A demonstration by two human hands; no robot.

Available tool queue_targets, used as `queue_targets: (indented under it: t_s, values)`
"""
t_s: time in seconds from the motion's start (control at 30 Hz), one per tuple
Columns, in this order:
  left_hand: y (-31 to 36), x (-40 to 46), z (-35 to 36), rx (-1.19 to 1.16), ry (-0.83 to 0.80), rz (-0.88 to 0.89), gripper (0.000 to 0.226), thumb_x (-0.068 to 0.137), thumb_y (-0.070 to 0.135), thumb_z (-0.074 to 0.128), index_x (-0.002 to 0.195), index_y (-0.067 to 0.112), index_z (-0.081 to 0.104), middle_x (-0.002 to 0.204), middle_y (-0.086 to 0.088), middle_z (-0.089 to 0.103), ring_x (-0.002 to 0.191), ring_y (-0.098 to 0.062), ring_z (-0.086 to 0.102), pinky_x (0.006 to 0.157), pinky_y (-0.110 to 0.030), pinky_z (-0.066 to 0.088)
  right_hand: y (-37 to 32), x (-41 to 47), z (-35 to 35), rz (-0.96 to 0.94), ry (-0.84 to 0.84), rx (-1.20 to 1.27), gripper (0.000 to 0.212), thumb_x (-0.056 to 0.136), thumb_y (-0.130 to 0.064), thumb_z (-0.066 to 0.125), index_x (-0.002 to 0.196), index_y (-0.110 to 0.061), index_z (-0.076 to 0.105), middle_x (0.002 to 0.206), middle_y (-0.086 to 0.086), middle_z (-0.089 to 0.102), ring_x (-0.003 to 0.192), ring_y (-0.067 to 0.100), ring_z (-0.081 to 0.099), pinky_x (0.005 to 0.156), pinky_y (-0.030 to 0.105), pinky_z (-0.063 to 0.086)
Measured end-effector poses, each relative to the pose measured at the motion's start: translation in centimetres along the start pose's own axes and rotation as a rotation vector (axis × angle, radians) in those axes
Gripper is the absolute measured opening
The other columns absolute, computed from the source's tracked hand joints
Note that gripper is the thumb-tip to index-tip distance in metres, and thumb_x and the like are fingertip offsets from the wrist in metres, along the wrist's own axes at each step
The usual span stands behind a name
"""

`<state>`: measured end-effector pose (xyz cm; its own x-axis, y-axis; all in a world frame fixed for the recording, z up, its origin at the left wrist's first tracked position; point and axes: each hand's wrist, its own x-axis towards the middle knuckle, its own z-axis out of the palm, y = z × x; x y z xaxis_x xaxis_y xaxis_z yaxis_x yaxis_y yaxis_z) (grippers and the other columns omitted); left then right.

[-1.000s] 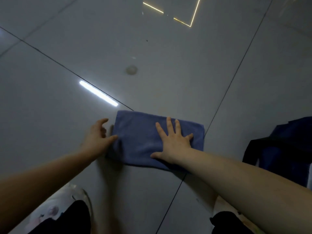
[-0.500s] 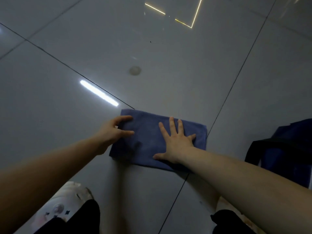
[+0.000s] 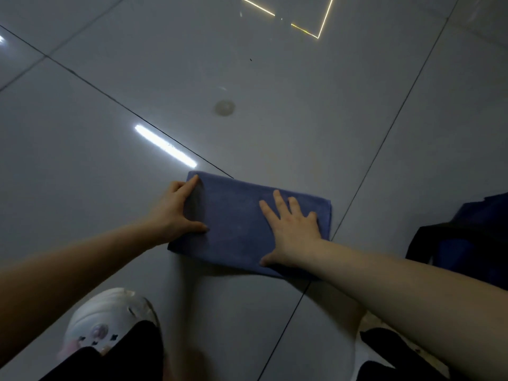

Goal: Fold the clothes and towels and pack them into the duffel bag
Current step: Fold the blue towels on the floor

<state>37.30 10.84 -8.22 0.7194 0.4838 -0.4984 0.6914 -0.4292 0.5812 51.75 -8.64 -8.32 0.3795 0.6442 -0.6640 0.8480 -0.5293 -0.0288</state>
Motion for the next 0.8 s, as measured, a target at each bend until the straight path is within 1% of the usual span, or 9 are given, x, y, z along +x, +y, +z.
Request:
queue_targets:
  t_s: [0.13,0.23,0.27,0.33,0.4,0.5,0.6,0.67,0.8]
  values:
    - [2.2,-1.5,-0.7,-0.162,0.001,0.097,0.122,0.052,0.046,0.081,0.151,0.029,0.012,0.135,0.008,0.027,0.12,-0.025,0.045,0.096,-0.044,0.048,0.6,0.4,-0.7,-0.044,-0.004,0.112,0.119,0.07,-0.066,0.069,0.153,-0.03,-0.008,0.159,-0.001,-0.021,0.147,0.031,-0.008,0.109,0.061,0.019]
    - [5.2,-2.4,0.3,-0.283,-0.029,0.237,0.112,0.066,0.018,0.086,0.148,0.03,0.011,0.133,0.008,0.026,0.116,-0.022,0.047,0.089,-0.033,0.053,2.0,-1.1,-0.6,-0.099,0.274,0.324,0.075,0.084,-0.062,0.048,0.147,-0.024,0.032,0.152,0.001,0.032,0.136,0.023,0.033,0.106,0.043,0.029]
    - [6.2,-2.6,1.0,-0.274,-0.058,0.285,0.108,0.07,0.008,0.083,0.146,0.031,0.01,0.134,0.007,0.025,0.112,-0.02,0.048,0.086,-0.025,0.052,2.7,-1.7,-0.5,-0.085,0.349,0.539,0.054,0.092,-0.054,0.045,0.136,-0.023,0.046,0.135,0.0,0.051,0.12,0.022,0.049,0.098,0.039,0.037]
    - [8.0,-2.8,2.8,-0.209,-0.149,0.358,0.108,0.073,0.005,0.079,0.142,0.037,0.002,0.137,0.01,0.021,0.103,-0.014,0.046,0.078,-0.011,0.046,3.1,-3.1,-1.1,-0.014,0.287,1.183,0.019,0.1,-0.038,0.045,0.107,-0.026,0.058,0.098,-0.002,0.062,0.085,0.018,0.059,0.074,0.038,0.049]
    - [9.7,-2.8,4.6,-0.185,-0.254,0.38,0.112,0.075,0.009,0.079,0.14,0.044,-0.006,0.143,0.016,0.015,0.103,-0.01,0.044,0.081,-0.012,0.043,3.2,-4.2,-1.4,0.047,0.194,1.545,0.015,0.097,-0.034,0.048,0.093,-0.023,0.058,0.082,-0.002,0.06,0.071,0.014,0.059,0.056,0.03,0.051]
    - [11.7,-2.4,6.3,-0.306,-0.364,0.367,0.122,0.071,0.006,0.081,0.139,0.052,-0.011,0.138,0.022,0.021,0.103,-0.006,0.054,0.081,-0.015,0.048,3.1,-4.6,-0.9,0.092,0.132,1.79,0.013,0.092,-0.029,0.06,0.09,-0.017,0.057,0.071,-0.003,0.062,0.06,0.011,0.062,0.044,0.023,0.047]
    - [12.6,-2.6,6.4,-0.465,-0.436,0.26,0.122,0.071,0.0,0.079,0.129,0.064,-0.007,0.135,0.018,0.027,0.092,-0.007,0.066,0.075,-0.021,0.056,3.9,-3.5,0.1,0.2,0.203,1.702,0.01,0.088,-0.01,0.065,0.092,-0.015,0.057,0.081,0.003,0.064,0.07,0.015,0.062,0.057,0.024,0.05]
    - [12.5,-2.6,6.0,-0.462,-0.407,0.206,0.107,0.073,0.001,0.077,0.13,0.062,0.011,0.14,0.012,0.032,0.095,-0.01,0.067,0.076,-0.025,0.056,4.8,-2.9,0.5,0.262,0.224,1.532,0.012,0.086,-0.003,0.062,0.094,-0.012,0.058,0.086,0.008,0.064,0.075,0.019,0.061,0.064,0.029,0.051]
    - [10.0,-1.8,5.1,0.197,-0.05,0.461,0.043,0.083,0.016,0.071,0.124,0.022,0.057,0.134,-0.002,0.05,0.107,-0.021,0.061,0.086,-0.035,0.054,6.2,-2.3,1.2,0.286,0.183,1.158,0.01,0.085,-0.014,0.06,0.093,-0.017,0.054,0.095,0.009,0.063,0.089,0.029,0.061,0.076,0.037,0.049]
